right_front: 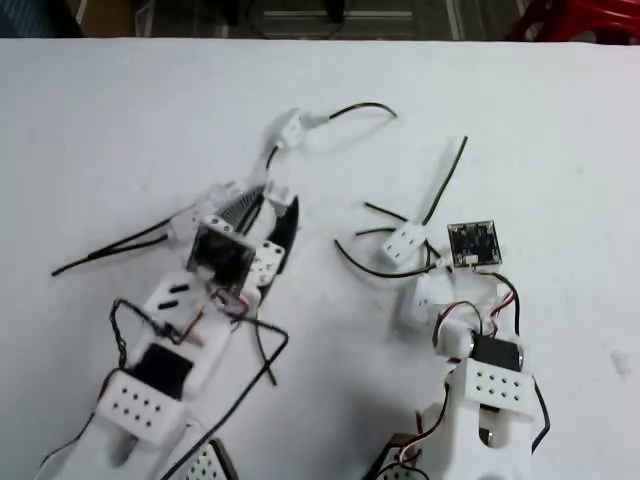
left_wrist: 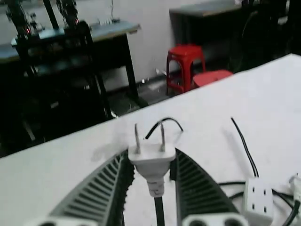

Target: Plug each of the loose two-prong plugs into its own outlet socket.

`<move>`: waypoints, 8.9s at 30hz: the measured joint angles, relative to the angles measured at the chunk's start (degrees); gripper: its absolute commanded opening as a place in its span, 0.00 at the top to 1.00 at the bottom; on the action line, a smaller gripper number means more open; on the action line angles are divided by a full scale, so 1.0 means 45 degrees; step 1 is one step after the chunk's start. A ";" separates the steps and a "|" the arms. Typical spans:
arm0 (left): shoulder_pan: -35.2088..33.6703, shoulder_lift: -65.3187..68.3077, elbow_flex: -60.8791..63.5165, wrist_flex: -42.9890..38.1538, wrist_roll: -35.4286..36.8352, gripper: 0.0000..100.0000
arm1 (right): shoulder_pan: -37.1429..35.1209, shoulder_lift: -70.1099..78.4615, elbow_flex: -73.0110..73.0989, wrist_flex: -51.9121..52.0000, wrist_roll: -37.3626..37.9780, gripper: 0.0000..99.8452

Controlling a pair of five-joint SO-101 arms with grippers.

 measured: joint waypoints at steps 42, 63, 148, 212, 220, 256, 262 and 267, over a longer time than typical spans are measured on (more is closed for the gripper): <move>0.3165 -0.7306 0.3516 -0.1973 0.0039 0.98 | -1.1780 -0.0156 -1.7289 0.7541 -0.1621 0.98; 0.3165 -0.7306 0.3516 -0.1973 0.0039 0.98 | -1.2796 0.2208 -1.5668 0.8107 -0.0234 0.98; 0.2637 1.5101 -1.2112 0.8635 -0.0274 0.80 | -0.1289 0.2344 -1.1409 0.7072 -0.1055 0.98; 0.3497 2.1822 -1.7875 1.5941 0.1172 0.96 | -0.1270 0.2344 -0.9514 0.6173 -0.0645 0.98; 0.3145 2.1880 -1.7778 1.5629 0.1289 0.85 | -0.1270 0.2344 -0.9475 0.6115 -0.0645 0.98; 0.3556 2.1919 -1.7758 1.3988 0.2637 0.98 | -0.1270 0.2344 -0.9475 0.6115 -0.0645 0.98; 0.3575 2.1919 -1.7758 1.3578 0.2637 0.98 | -0.1270 0.2344 -0.9475 0.6115 -0.0645 0.98; 0.3575 2.1900 -1.7758 1.3128 0.2716 0.98 | -0.0899 0.2071 -0.9475 0.6115 -0.0645 0.98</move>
